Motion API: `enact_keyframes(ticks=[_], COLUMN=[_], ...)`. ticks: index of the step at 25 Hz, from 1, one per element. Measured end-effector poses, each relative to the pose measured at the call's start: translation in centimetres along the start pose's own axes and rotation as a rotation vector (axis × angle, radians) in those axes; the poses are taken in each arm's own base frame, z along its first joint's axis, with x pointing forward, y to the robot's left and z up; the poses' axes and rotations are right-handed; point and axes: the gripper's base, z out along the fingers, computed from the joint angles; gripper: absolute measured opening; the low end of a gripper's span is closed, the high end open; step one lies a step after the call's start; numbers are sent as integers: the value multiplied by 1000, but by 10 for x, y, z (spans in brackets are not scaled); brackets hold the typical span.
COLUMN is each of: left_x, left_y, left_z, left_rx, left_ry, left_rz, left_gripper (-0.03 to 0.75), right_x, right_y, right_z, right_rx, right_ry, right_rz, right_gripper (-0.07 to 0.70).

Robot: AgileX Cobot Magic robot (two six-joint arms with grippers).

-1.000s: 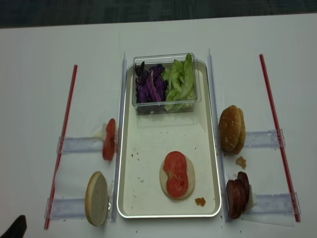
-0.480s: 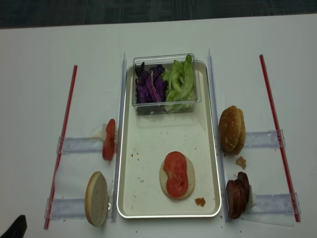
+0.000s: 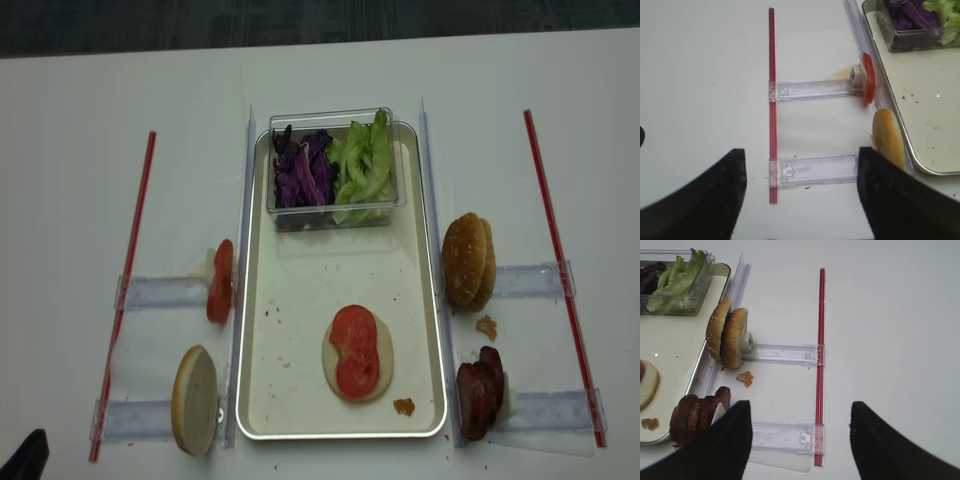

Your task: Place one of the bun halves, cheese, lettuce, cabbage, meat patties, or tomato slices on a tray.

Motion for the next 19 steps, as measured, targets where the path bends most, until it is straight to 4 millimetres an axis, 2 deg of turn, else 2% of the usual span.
enact_keyframes(ticks=[19], left_x=[0], left_y=[0], left_z=[0], left_rx=[0], left_ry=[0], left_rz=[0], left_gripper=[447], right_x=[0], right_y=[0], right_z=[0], right_rx=[0], right_ry=[0], right_rz=[0], right_gripper=[477])
